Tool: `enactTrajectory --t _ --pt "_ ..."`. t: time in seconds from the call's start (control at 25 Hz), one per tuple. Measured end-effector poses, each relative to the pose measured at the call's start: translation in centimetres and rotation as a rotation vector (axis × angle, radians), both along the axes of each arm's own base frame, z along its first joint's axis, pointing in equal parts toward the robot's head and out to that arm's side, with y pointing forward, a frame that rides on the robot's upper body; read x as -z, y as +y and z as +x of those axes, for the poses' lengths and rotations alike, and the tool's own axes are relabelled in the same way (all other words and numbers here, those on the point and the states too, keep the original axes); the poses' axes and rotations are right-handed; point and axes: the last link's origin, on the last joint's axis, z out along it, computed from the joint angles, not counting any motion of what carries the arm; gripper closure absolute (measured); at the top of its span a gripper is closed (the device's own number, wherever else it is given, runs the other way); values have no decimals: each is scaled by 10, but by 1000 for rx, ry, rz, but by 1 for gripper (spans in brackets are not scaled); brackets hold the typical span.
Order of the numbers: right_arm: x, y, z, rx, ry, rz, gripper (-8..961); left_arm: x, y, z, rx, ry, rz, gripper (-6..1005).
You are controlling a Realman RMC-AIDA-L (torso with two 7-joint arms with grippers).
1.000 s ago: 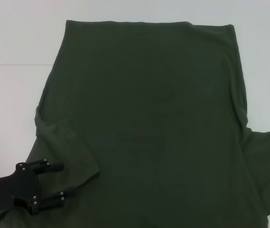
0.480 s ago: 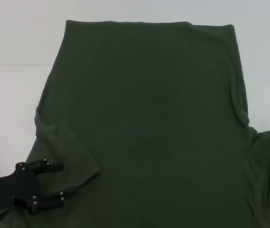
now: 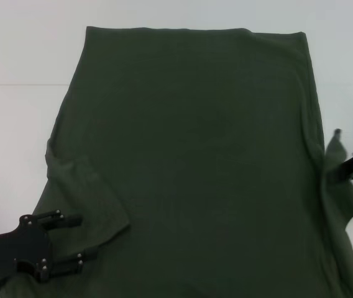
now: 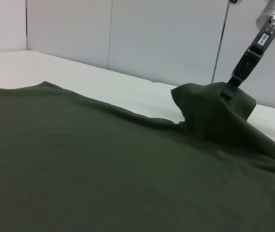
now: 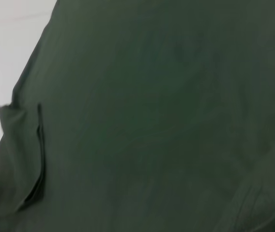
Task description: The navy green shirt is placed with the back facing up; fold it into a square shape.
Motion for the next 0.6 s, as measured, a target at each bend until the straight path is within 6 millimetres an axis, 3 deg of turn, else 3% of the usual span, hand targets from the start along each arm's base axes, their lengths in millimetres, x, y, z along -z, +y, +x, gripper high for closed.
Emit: enactTrajectory --t 0.32,0.6 --pt "29 6 -22 -46 -6 -78 888 1 0 0 1 1 -3 275" --pt "37 4 -27 -68 15 -101 880 1 0 1 3 -1 -5 274"
